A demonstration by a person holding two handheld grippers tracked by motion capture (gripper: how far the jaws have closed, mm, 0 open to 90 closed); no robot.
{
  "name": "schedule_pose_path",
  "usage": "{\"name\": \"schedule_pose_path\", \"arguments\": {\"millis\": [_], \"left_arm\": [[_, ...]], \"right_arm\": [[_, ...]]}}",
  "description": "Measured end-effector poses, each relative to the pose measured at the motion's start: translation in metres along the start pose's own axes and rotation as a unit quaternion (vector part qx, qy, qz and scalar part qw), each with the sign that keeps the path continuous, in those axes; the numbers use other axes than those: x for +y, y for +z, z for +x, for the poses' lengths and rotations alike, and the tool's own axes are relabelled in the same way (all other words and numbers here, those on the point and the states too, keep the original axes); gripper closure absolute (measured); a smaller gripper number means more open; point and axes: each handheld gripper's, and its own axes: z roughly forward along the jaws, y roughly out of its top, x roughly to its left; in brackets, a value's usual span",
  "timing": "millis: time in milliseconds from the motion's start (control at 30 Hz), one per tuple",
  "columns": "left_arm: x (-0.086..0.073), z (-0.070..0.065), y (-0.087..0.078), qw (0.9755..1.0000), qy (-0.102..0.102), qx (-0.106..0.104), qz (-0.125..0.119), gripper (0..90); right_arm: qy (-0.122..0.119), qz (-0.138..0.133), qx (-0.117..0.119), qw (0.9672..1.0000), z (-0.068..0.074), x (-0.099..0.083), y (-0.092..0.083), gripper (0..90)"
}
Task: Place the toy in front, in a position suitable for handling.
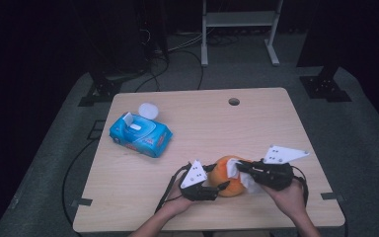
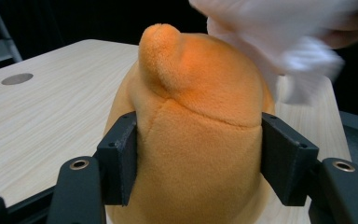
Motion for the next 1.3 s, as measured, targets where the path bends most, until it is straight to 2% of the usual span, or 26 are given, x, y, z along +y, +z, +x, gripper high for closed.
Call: {"name": "schedule_pose_path", "arguments": {"millis": [33,67,133,167,233,267,300,367,433,467,533,633,700,767,833,900,933,1033,1133,1167,1300], "left_arm": [[0.001,-0.004,0.001,1.0,0.005,0.003,0.001,35.4],[0.0,-0.005,0.001,1.0,0.006,0.002,0.001,35.8],[-0.002,-0.005,0.0,1.0,0.001,0.003,0.001,36.8],[-0.003,-0.005,-0.001,1.0,-0.004,0.002,-0.001,37.2],[-0.004,-0.003,-0.002,1.0,-0.007,0.0,-0.004,37.2],[-0.004,-0.003,-0.003,1.0,-0.005,-0.003,-0.002,37.0],[-0.004,-0.002,-0.003,0.9999,-0.004,-0.01,-0.002,36.3],[-0.001,0.0,-0.003,0.9997,-0.008,-0.022,-0.012,28.9],[0.002,0.003,-0.004,0.999,-0.02,-0.033,-0.021,19.8],[0.002,0.003,-0.004,0.9989,-0.019,-0.036,-0.022,15.6],[0.0,0.002,-0.002,0.9989,-0.009,-0.045,-0.013,12.2],[-0.001,-0.005,-0.002,0.9992,0.015,-0.037,-0.007,25.8],[0.0,-0.01,-0.002,0.9988,0.034,-0.035,-0.005,31.6],[0.001,-0.018,-0.001,0.9976,0.058,-0.038,-0.001,33.2],[0.0,-0.023,0.0,0.9962,0.078,-0.038,0.001,33.8],[-0.002,-0.021,-0.002,0.9964,0.074,-0.043,-0.001,34.4],[-0.002,-0.02,-0.003,0.9961,0.075,-0.046,-0.002,34.8],[-0.003,-0.02,-0.004,0.9949,0.087,-0.051,-0.003,34.9],[-0.003,-0.022,-0.002,0.9947,0.09,-0.049,-0.003,34.6],[-0.003,-0.023,0.0,0.9946,0.092,-0.049,-0.005,34.5],[-0.003,-0.024,-0.001,0.9944,0.095,-0.047,-0.003,34.8]], "right_arm": [[-0.008,0.002,0.007,0.9999,0.006,0.003,0.003,85.3],[-0.026,0.014,0.009,0.9995,0.013,0.006,0.009,85.3],[-0.039,0.026,0.001,0.9989,0.015,0.005,0.015,85.4],[-0.029,0.025,0.003,0.9993,0.012,0.004,0.015,85.4],[-0.019,0.023,-0.021,0.9993,0.002,-0.001,0.01,85.4],[-0.005,0.022,-0.033,0.9992,-0.006,-0.004,0.006,85.3],[0.002,0.023,-0.035,0.9991,-0.01,-0.007,0.004,85.3],[0.017,0.029,-0.026,0.9991,-0.018,-0.014,0.002,85.3],[0.013,0.039,-0.017,0.999,-0.017,-0.017,0.004,85.2],[0.011,0.043,-0.007,0.999,-0.016,-0.017,0.004,85.2],[0.01,0.055,0.021,0.9982,-0.014,-0.016,0.006,85.2],[0.001,0.068,0.021,0.9974,-0.011,-0.013,0.003,85.1],[-0.001,0.054,0.019,0.9983,-0.008,-0.009,-0.001,85.2],[-0.004,0.033,0.033,0.9989,0.0,-0.001,-0.002,85.2],[-0.024,0.04,0.037,0.9982,0.011,0.004,0.004,85.2],[-0.033,0.05,0.036,0.9976,0.012,0.004,0.008,85.3],[-0.024,0.048,0.036,0.9979,0.008,0.002,0.007,85.3],[-0.011,0.064,0.008,0.9978,-0.007,-0.008,0.005,85.3],[0.013,0.073,0.0,0.9972,-0.018,-0.017,0.001,85.3],[0.013,0.072,-0.001,0.9974,-0.018,-0.017,0.001,85.3],[-0.019,0.064,-0.005,0.9978,-0.002,-0.007,0.004,85.2]]}}
